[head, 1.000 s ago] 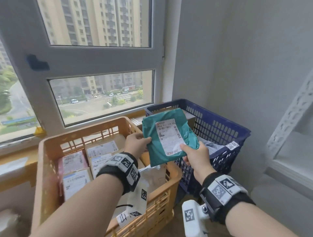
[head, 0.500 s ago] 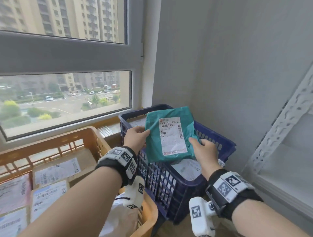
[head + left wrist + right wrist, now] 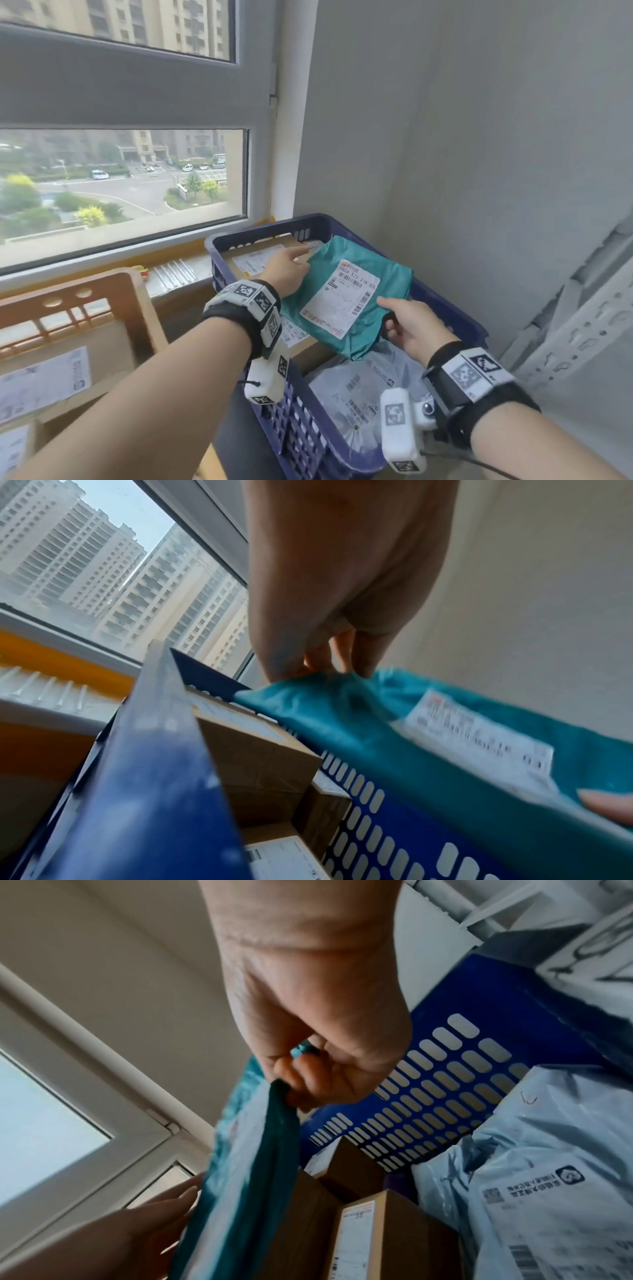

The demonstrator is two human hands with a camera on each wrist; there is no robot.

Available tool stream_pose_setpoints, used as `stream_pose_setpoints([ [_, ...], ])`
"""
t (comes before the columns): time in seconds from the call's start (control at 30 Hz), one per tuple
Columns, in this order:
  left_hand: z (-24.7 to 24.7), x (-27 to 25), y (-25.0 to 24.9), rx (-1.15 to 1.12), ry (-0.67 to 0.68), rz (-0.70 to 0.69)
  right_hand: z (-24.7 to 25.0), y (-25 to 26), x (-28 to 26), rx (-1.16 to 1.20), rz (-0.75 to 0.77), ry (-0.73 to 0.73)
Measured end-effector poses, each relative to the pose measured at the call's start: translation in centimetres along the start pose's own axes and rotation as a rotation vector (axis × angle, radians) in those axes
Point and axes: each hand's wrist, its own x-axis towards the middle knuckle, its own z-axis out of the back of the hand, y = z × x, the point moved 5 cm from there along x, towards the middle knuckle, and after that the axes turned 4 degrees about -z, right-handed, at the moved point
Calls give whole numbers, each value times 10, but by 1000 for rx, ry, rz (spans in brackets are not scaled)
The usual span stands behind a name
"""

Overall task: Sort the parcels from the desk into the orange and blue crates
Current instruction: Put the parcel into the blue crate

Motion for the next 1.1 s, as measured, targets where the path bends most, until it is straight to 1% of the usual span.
stream_pose_setpoints([
  [0.1,-1,5,13,17,30,77,-4,-8,16,63,-74,32],
  [0.27,19,2,32,67,-85,161,-24,-26,42,43,-200,105],
  [0.33,21,-1,37,68,-111,191,-34,-29,47,7,-236,156],
  [0.5,17,-2,40,59,-82,204,-69,-46,41,-220,-375,399],
  [0.57,18,-4,41,55,-77,199,-78,-56,38,-372,-419,453],
  [0.6,19,-5,41,57,-73,194,-79,-61,39,-428,-430,450],
  [0.63,19,-6,41,59,-66,190,-77,-63,41,-454,-423,425],
  [0.7,19,-8,40,64,-51,184,-72,-65,53,-423,-356,314],
  [0.77,20,-9,39,60,-45,177,-60,-58,70,-377,-188,106],
  [0.8,20,-10,38,57,-46,177,-54,-50,74,-382,-76,15],
  [0.83,20,-11,38,51,-49,175,-51,-40,75,-402,35,-43],
  [0.87,20,-11,37,42,-54,173,-50,-30,73,-467,118,-66],
  [0.9,21,-12,37,33,-57,174,-52,-23,72,-532,185,-55],
  [0.97,20,-13,36,33,-54,184,-61,-16,67,-701,231,42],
  [1.03,20,-14,35,48,-56,194,-68,-18,69,-875,233,109],
  [1.1,19,-15,32,82,-51,219,-67,-20,77,-1006,197,120],
])
